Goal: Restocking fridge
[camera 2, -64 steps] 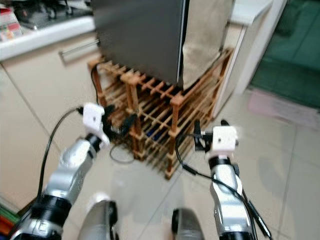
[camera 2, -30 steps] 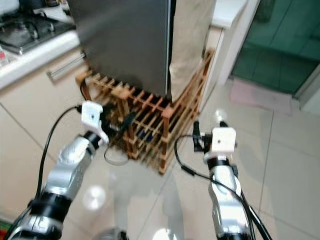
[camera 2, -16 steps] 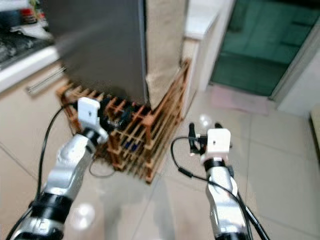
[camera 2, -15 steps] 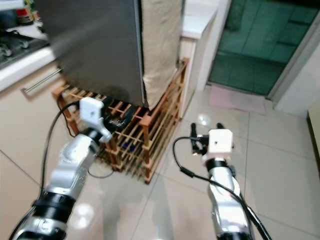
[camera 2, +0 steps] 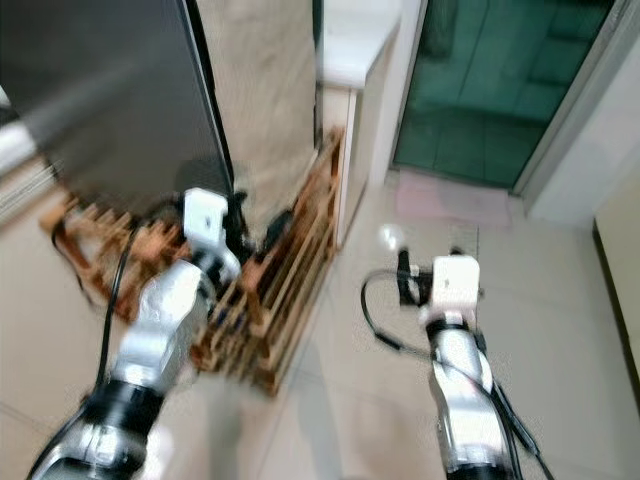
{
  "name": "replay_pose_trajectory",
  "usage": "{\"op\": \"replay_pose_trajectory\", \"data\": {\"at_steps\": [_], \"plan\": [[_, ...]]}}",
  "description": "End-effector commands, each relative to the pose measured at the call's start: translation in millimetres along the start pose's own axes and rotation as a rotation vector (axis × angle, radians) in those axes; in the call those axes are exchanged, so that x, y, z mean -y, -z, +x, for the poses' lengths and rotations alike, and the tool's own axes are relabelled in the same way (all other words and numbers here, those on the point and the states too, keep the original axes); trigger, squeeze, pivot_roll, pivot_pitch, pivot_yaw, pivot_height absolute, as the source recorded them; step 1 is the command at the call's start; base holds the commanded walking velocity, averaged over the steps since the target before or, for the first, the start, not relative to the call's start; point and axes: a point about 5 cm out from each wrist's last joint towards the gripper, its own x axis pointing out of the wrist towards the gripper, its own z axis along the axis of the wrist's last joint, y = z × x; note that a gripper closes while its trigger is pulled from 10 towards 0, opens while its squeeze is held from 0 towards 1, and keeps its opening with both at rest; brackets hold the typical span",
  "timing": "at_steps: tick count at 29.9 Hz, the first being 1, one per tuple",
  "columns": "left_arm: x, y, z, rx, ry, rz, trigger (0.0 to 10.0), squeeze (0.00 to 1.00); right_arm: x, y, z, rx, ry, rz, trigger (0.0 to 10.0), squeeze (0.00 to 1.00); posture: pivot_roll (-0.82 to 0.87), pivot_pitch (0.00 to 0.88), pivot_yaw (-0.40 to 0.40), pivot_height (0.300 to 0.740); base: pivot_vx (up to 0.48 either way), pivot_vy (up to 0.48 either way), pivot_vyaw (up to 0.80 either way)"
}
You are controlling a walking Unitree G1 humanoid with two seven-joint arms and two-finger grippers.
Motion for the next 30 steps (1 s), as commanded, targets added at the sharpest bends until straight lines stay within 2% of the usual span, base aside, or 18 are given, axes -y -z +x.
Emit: {"op": "replay_pose_trajectory", "data": {"at_steps": [1,5,7,14,19,20,22,23,30], "plan": [[-18.9,7,-3.6,-0.057,-0.105,0.016,10.0,0.00,-7.3,-2,1.2,0.014,-0.028,0.007,10.0,0.00,-0.07,0.000,0.005,0.740,0.000,0.000,0.00],[-29.0,0,-3.1,-0.041,-0.169,-0.003,10.0,0.00,-6.4,0,-1.6,0.008,-0.030,0.004,10.0,0.00,-0.07,0.000,0.003,0.740,0.000,0.000,0.00],[-28.3,-2,-2.1,-0.041,-0.163,-0.014,10.0,0.00,-6.3,1,-2.0,0.006,-0.030,0.004,10.0,0.00,-0.07,0.000,0.002,0.740,0.000,0.000,0.00],[-18.6,-15,10.7,-0.034,-0.124,-0.026,10.0,0.00,-7.3,-2,-0.4,0.010,-0.037,0.002,10.0,0.00,-0.08,0.000,0.006,0.740,0.000,0.000,0.00],[-17.5,-24,18.8,-0.039,-0.117,-0.031,10.0,0.00,-8.3,-4,-0.5,0.018,-0.045,-0.002,10.0,0.00,-0.08,0.000,0.013,0.740,0.000,0.000,0.00],[-13.2,-26,27.2,-0.055,-0.108,-0.033,10.0,0.00,-7.3,-3,-1.6,0.015,-0.045,-0.004,10.0,0.00,-0.08,0.000,0.016,0.740,0.000,0.000,0.00],[-10.9,-27,30.6,-0.060,-0.105,-0.029,10.0,0.00,-7.0,-3,-2.1,0.014,-0.045,-0.004,10.0,0.00,-0.08,0.000,0.016,0.740,0.000,0.000,0.00],[-2.6,-27,40.0,-0.077,-0.089,-0.026,10.0,0.00,-8.1,-2,-3.6,0.011,-0.045,-0.003,10.0,0.00,-0.10,0.000,0.020,0.740,0.000,0.000,0.00],[1.4,-27,48.2,-0.102,-0.095,-0.021,10.0,0.00,-9.9,-3,-6.0,0.011,-0.043,0.000,10.0,0.00,-0.11,0.000,0.028,0.740,0.000,0.000,0.00]]}}
